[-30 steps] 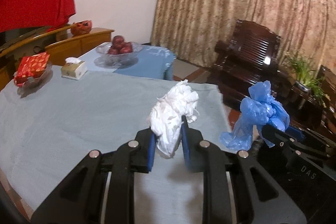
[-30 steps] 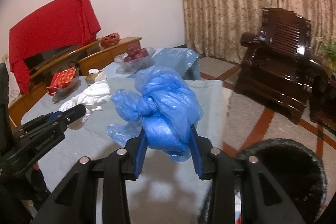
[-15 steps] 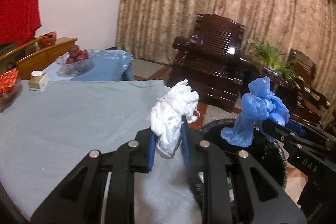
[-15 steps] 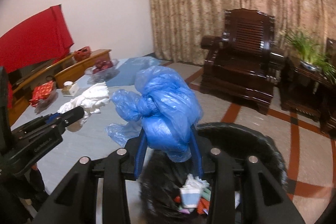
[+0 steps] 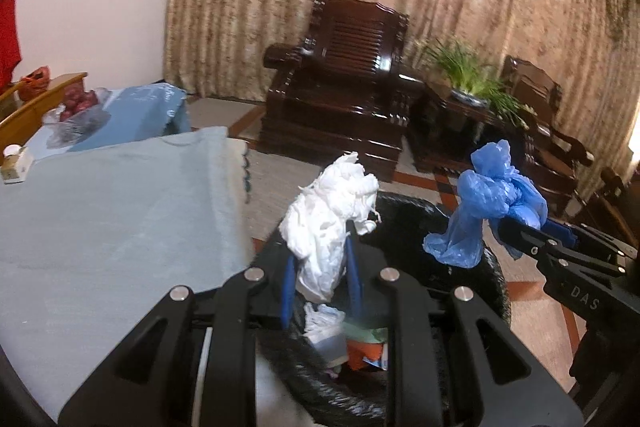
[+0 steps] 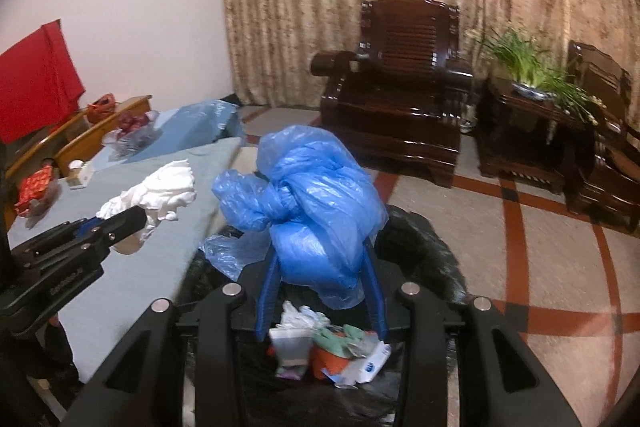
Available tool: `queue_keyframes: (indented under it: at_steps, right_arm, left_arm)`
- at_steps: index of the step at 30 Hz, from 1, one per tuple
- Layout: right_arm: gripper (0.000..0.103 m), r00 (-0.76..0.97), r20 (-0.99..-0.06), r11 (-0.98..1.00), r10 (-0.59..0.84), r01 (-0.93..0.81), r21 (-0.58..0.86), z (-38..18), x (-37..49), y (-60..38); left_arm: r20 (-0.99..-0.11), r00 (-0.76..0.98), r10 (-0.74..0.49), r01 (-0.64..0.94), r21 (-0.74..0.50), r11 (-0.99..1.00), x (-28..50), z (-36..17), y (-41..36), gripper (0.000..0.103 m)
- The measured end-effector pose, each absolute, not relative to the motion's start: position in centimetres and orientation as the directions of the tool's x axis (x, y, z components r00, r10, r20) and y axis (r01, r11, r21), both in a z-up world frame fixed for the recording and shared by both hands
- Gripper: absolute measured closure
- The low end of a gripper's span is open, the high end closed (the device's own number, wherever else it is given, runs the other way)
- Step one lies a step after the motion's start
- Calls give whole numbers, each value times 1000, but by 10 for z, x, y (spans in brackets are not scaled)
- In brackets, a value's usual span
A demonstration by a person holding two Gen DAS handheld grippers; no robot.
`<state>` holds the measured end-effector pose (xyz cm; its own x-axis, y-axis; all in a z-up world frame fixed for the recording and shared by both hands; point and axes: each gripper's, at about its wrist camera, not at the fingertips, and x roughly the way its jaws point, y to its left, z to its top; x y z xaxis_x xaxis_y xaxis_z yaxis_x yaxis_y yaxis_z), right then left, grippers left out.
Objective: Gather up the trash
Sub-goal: 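Carry the tissue and blue bags over the bin and open both tools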
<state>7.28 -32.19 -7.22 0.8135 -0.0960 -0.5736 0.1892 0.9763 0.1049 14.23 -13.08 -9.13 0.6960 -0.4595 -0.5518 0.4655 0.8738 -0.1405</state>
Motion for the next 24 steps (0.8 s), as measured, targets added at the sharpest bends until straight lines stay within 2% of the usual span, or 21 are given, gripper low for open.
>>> queue_keyframes:
  at_steps: [11,14,15,17,18,19,23,24]
  right_arm:
    - [65,766,-629,962,-130,252,108,-105,76,-354]
    - [65,753,-644,960,-136,261,102,-113,78,-357]
    - [64,748,-648,959,-141,265,97,-115,78,-358]
    - [56,738,-656,958,-154,273,82,-119,79,-359]
    - [53,736,-658,957,-161,278,77,-121,79,-360]
    - [47,734,-659,957,-165,282,74,-122,78,-361]
    - [20,745,-638,952,-192,301,65,-118,74,-361]
    - [16,750,-632,950,-195,306,69,-116,72,-361]
  left_arm:
    - [-597,637,-488,514,-143,846,157,-126,-164,82]
    - [-613,614,-498,529,-149,836,159,-133,-172,79]
    - [-618,609,-498,530,-149,834,160,-135,-174,73]
    - [-616,606,-503,530,-159,833,162,-135,-172,60]
    - [-615,605,-505,530,-163,832,162,-135,-172,48]
    - [-611,610,-505,528,-162,834,162,-133,-170,40]
    - [-597,627,-500,521,-155,839,161,-127,-162,26]
    - [-595,632,-497,516,-156,842,160,-124,-159,22]
